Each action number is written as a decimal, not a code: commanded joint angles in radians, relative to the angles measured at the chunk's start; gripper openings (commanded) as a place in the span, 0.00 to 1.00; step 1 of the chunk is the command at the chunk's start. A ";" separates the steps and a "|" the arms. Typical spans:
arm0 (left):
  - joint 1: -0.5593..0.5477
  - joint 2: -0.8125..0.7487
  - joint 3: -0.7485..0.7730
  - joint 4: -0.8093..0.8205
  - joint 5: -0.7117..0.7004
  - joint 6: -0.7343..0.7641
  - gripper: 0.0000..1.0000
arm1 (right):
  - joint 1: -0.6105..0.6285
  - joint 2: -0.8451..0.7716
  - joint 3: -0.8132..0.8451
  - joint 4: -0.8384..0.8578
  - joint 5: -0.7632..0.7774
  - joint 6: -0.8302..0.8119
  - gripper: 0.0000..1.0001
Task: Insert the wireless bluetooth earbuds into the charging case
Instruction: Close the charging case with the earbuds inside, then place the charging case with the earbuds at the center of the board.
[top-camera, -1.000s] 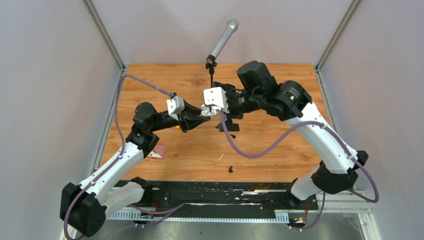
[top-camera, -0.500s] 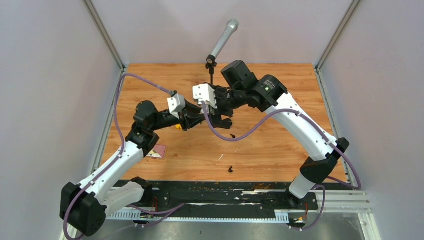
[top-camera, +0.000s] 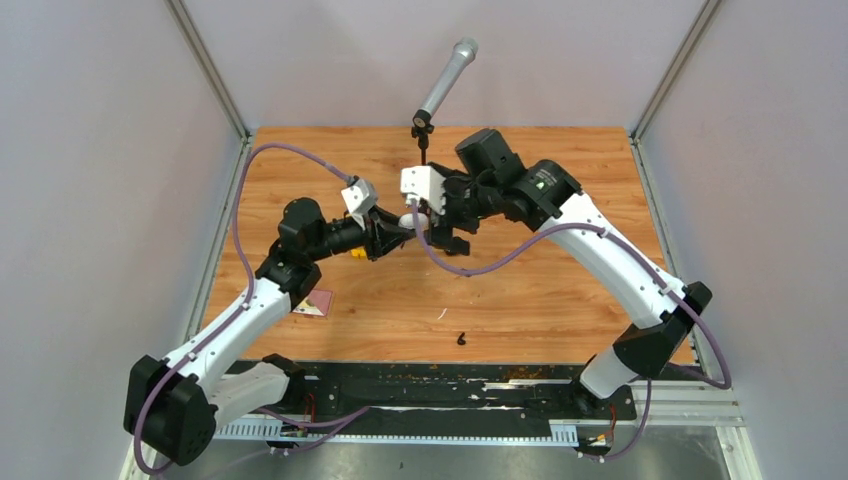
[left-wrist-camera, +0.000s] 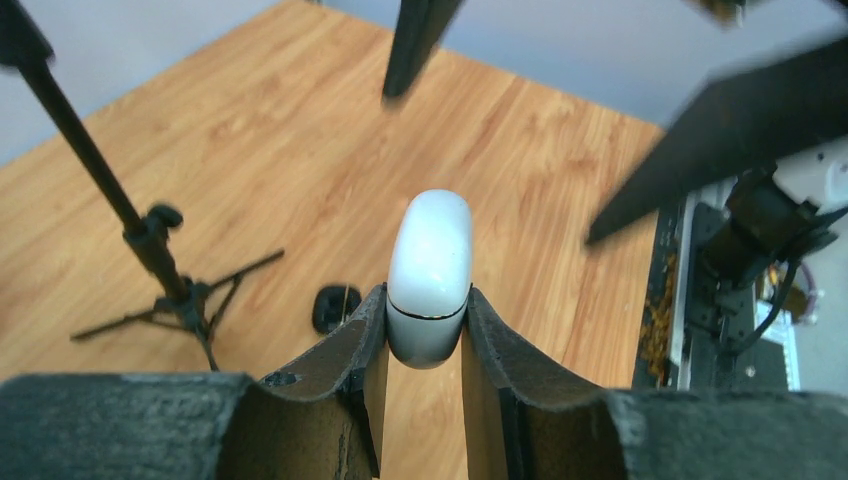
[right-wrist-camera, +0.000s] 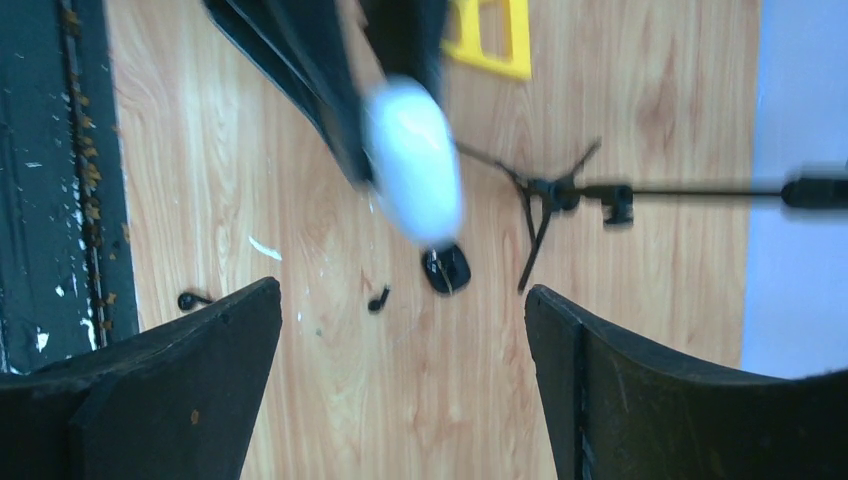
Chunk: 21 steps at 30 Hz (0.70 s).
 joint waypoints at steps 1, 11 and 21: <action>0.035 0.005 -0.059 -0.165 0.017 0.127 0.00 | -0.168 -0.101 -0.103 0.053 -0.041 0.080 0.92; 0.047 0.363 0.047 -0.300 -0.032 -0.024 0.07 | -0.346 -0.226 -0.328 0.134 -0.093 0.160 0.92; 0.117 0.762 0.225 -0.334 0.020 -0.278 0.16 | -0.370 -0.263 -0.399 0.151 -0.063 0.148 0.91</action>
